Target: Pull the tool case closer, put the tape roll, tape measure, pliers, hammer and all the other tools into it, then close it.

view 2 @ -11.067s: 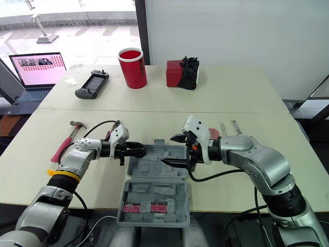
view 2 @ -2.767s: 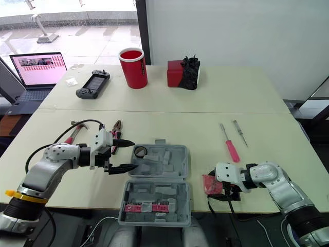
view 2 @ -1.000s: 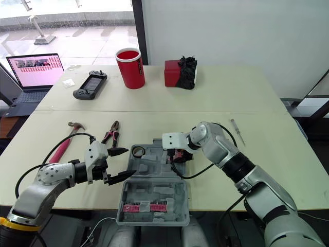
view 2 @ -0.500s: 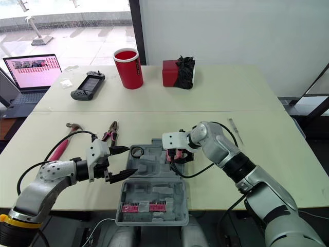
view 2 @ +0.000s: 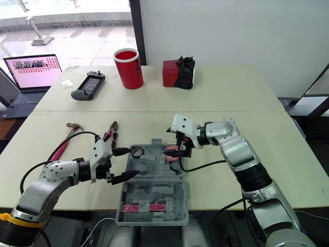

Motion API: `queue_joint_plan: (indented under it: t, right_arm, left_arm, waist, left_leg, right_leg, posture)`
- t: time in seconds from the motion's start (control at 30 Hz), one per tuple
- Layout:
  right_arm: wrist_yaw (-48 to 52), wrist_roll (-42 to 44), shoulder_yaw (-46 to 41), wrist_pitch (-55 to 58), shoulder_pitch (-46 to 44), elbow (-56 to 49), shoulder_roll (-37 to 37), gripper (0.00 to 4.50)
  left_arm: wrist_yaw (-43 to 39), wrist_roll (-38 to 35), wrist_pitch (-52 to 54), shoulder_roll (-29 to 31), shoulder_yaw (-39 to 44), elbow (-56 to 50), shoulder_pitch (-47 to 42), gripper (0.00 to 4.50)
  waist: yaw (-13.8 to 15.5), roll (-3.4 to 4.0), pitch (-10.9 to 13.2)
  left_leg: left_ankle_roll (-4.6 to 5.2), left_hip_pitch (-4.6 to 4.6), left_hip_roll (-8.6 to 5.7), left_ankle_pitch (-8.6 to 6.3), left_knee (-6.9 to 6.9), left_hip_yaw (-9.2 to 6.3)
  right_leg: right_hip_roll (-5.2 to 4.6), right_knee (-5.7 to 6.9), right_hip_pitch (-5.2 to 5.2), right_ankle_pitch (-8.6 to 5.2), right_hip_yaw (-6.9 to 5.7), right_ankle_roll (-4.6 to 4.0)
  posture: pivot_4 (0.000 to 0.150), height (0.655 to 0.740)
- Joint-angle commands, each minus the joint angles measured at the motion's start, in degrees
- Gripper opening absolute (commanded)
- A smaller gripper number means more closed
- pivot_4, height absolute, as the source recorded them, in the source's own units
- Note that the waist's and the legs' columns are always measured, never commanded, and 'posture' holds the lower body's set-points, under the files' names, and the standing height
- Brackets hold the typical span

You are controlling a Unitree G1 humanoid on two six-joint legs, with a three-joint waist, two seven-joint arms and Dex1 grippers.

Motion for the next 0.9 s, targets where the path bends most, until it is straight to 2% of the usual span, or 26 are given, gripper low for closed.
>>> queue_joint_plan:
  t: [0.03, 0.2, 0.5, 0.7, 0.8, 0.83, 0.9]
  right_arm:
    - [-0.95, 1.68, -1.46, -2.44, 1.85, 0.34, -0.31, 2.60]
    - [-3.17, 0.62, -0.41, -4.36, 4.59, 2.73, -0.17, 0.05]
    - [-7.08, -2.09, 0.75, -12.34, 5.99, 11.93, 0.81, 0.05]
    - [-5.17, 2.46, -1.60, -8.85, 5.92, 10.00, 1.21, 0.05]
    - [-3.68, 5.77, -2.59, -4.96, 5.88, 7.30, 0.89, 0.88]
    - [-3.91, 5.79, -2.67, -5.15, 5.81, 6.79, 0.76, 1.31]
    - [-4.47, 5.46, -2.57, -5.62, 5.75, 6.27, 0.56, 1.31]
  left_arm:
    - [-0.38, -0.42, -0.92, -0.06, 0.48, -0.60, -1.11, 4.50]
    - [-0.86, -0.56, -0.83, 0.11, 0.50, -0.32, -1.62, 4.50]
    - [-1.43, -0.48, -0.64, 0.29, 0.57, -0.38, -1.86, 4.50]
    - [-1.57, -0.40, -0.52, 0.58, 0.68, -0.44, -1.87, 4.50]
    - [-1.67, -0.45, -0.40, 0.69, 0.65, -0.51, -1.81, 4.50]
    - [-1.69, -0.47, -0.34, 0.70, 0.64, -0.53, -1.83, 4.50]
    - [-1.73, -0.50, -0.33, 0.73, 0.65, -0.50, -1.84, 4.50]
  waist:
    - [0.02, 0.00, 0.00]
    - [-0.01, 0.00, 0.00]
    - [-0.01, 0.00, 0.00]
    - [0.00, 0.00, 0.00]
    - [0.02, 0.00, 0.00]
    - [0.01, 0.00, 0.00]
    - [0.02, 0.00, 0.00]
  left_leg:
    - [0.00, 0.00, 0.00, 0.00, -0.01, 0.00]
    - [0.00, -0.01, 0.00, 0.00, -0.01, 0.00]
    - [0.00, -0.01, 0.00, 0.00, 0.00, 0.00]
    - [0.00, 0.00, 0.00, 0.00, 0.00, 0.00]
    - [0.00, 0.00, 0.00, 0.00, 0.00, 0.00]
    - [0.00, 0.00, 0.00, 0.00, 0.00, 0.00]
    - [0.00, 0.00, 0.00, 0.00, 0.00, 0.00]
  right_leg:
    - [0.00, 0.00, 0.00, 0.00, 0.00, 0.00]
    - [0.00, -0.02, 0.00, 0.00, 0.00, 0.00]
    - [0.00, -0.02, 0.00, 0.00, 0.00, 0.00]
    - [0.00, -0.01, 0.00, 0.00, 0.00, 0.01]
    - [0.00, -0.01, 0.01, 0.00, 0.00, 0.01]
    - [0.00, -0.01, 0.01, 0.00, 0.01, 0.01]
    - [0.00, -0.01, 0.01, 0.00, 0.00, 0.01]
  posture:
    - [0.150, 0.7400]
    - [0.150, 0.7400]
    - [0.150, 0.7400]
    - [0.150, 0.7400]
    - [0.150, 0.7400]
    - [0.150, 0.7400]
    - [0.150, 0.7400]
